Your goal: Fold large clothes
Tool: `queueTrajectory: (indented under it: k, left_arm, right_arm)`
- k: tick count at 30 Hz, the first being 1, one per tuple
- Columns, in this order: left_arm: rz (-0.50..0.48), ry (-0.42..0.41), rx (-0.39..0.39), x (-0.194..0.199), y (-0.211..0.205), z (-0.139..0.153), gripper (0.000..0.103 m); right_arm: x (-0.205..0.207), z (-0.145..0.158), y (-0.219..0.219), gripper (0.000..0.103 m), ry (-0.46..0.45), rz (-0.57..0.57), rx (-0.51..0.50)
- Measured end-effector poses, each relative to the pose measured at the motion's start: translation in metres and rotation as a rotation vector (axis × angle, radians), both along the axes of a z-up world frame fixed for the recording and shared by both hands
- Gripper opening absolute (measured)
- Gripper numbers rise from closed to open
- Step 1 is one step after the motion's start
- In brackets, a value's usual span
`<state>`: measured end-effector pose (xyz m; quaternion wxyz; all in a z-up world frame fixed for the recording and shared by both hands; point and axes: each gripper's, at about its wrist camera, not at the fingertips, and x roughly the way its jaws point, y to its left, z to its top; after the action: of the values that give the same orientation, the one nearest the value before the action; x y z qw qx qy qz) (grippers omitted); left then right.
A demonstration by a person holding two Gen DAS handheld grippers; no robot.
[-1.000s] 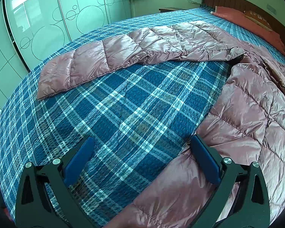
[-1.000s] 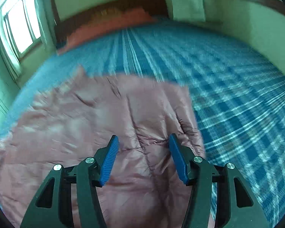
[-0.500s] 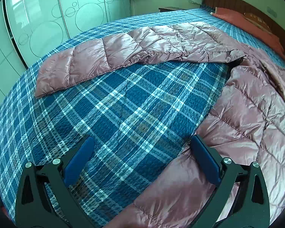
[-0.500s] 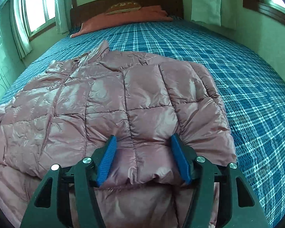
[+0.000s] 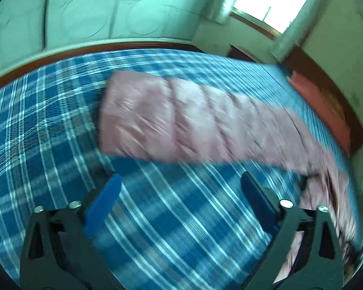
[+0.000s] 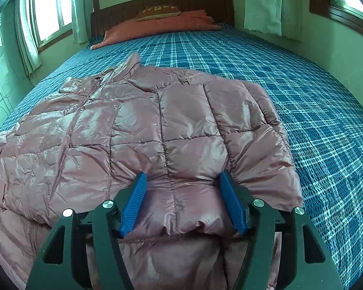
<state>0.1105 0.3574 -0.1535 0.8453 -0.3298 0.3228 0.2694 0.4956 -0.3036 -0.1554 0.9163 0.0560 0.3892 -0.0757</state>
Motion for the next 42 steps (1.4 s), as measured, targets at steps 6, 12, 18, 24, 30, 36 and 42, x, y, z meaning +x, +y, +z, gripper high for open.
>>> queueTrajectory:
  k: [6, 12, 18, 24, 30, 36, 42]
  left_arm:
    - [0.122, -0.100, -0.083, 0.001, 0.052, -0.004, 0.071]
    - [0.123, -0.141, -0.101, 0.016, 0.079, -0.004, 0.017]
    - [0.009, -0.131, 0.118, 0.063, 0.046, 0.040, 0.011]
    - [-0.246, -0.166, 0.272, 0.127, -0.045, 0.086, 0.011]
    - [-0.492, -0.132, 0.375, 0.182, -0.163, 0.089, 0.011]
    - [-0.669, -0.081, 0.422, 0.213, -0.272, 0.067, 0.011]
    - [-0.797, -0.033, 0.432, 0.235, -0.364, 0.038, 0.013]
  right_arm:
    - [-0.001, 0.000, 0.001, 0.063, -0.002, -0.001, -0.008]
    - [-0.003, 0.001, 0.000, 0.063, -0.006, -0.001, -0.014]
    - [-0.003, 0.001, 0.000, 0.063, -0.006, -0.001, -0.014]
    - [-0.003, 0.001, 0.000, 0.063, -0.008, -0.002, -0.009]
    - [-0.003, 0.003, -0.002, 0.063, -0.011, 0.000, 0.002]
    - [-0.003, 0.003, -0.002, 0.063, -0.013, -0.001, 0.004]
    - [-0.003, 0.003, -0.003, 0.063, -0.016, -0.001, 0.011]
